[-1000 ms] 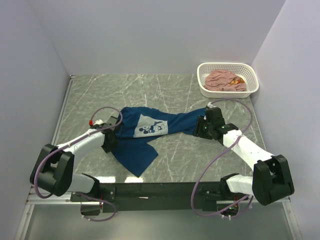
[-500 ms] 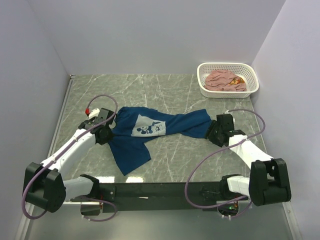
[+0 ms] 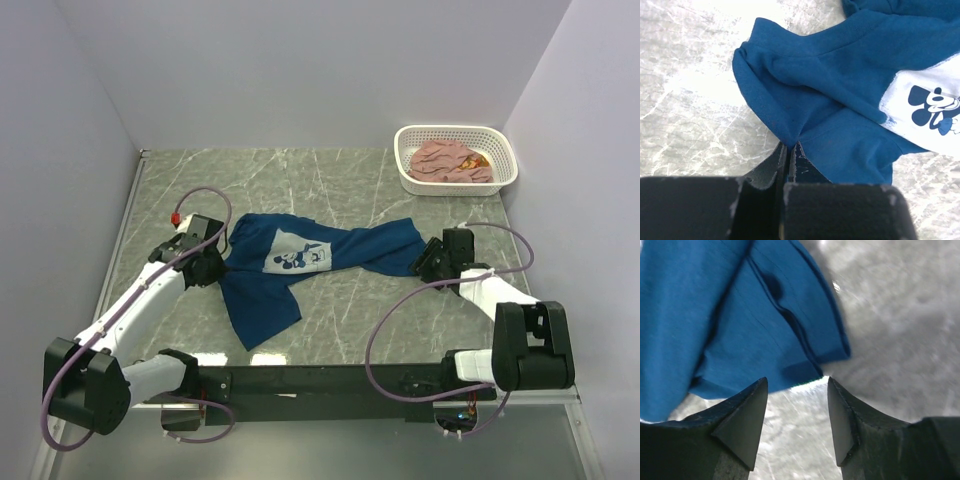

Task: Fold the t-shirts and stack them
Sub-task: Flatten the tshirt out

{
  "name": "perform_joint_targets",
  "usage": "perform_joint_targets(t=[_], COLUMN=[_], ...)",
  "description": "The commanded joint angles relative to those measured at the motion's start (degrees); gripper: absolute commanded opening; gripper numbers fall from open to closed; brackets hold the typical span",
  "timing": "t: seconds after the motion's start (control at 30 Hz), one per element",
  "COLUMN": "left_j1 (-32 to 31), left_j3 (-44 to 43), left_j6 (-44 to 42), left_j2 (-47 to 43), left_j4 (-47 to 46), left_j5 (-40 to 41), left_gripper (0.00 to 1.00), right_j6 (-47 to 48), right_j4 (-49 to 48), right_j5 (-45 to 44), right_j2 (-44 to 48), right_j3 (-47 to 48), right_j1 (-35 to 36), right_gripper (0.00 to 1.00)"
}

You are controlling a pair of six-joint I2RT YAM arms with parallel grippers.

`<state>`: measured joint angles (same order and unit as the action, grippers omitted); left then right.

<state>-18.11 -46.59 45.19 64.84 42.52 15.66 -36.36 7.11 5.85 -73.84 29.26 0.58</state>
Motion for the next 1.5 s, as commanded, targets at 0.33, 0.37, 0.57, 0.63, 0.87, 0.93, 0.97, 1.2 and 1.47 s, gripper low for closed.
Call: perform_joint_targets(t=[0.33,0.37,0.57,0.63,0.87,0.93,0.97,1.2,1.47], left_j1=[2.64,3.68,9.58,12.03,20.3,21.7,22.06,22.77,22.77], left_j3=[-0.69,-1.22,-10.26,-15.86,-28.91,-28.74,-28.3,-23.64,-26.71], left_j6=[-2.38,-2.91,-5.98,-6.78,-9.94,-10.38,-10.65,-10.56,-11.0], left_j2=[-1.03,-0.77,1.16,2.65,4.51,3.29,2.84,-2.7,-5.42], left_j4=[-2.45,-2.18,0.19,1.51,5.29,5.64,5.64,4.49,5.9], left_j5=[-2.74,-2.83,-2.48,-2.04,-1.07,-1.51,-1.86,-6.69,-10.82], left_gripper=[0.01,0.01,0.01,0.01,0.01,0.01,0.01,0.01,0.01], right_j6=[-0.38,-0.12,1.55,1.99,4.01,4.89,5.07,4.63,5.51], right_j4=[2.46,3.68,15.11,18.63,26.01,27.42,27.43,25.84,26.37], right_j5=[0.31,-0.13,-5.31,-5.67,-5.67,-6.72,-6.55,-0.93,2.59], right_j2=[-2.98,-2.36,4.49,6.07,9.59,11.35,12.14,17.68,20.67], right_j3=[3.26,4.05,15.02,20.56,34.28,34.64,34.21,29.99,31.73], right_j1=[-0.23,-0.31,-0.32,-1.36,-5.15,-5.59,-5.59,-5.68,-5.76], right_gripper=[0.21,0.15,0.0,0.0,0.0,0.0,0.0,0.0,0.0])
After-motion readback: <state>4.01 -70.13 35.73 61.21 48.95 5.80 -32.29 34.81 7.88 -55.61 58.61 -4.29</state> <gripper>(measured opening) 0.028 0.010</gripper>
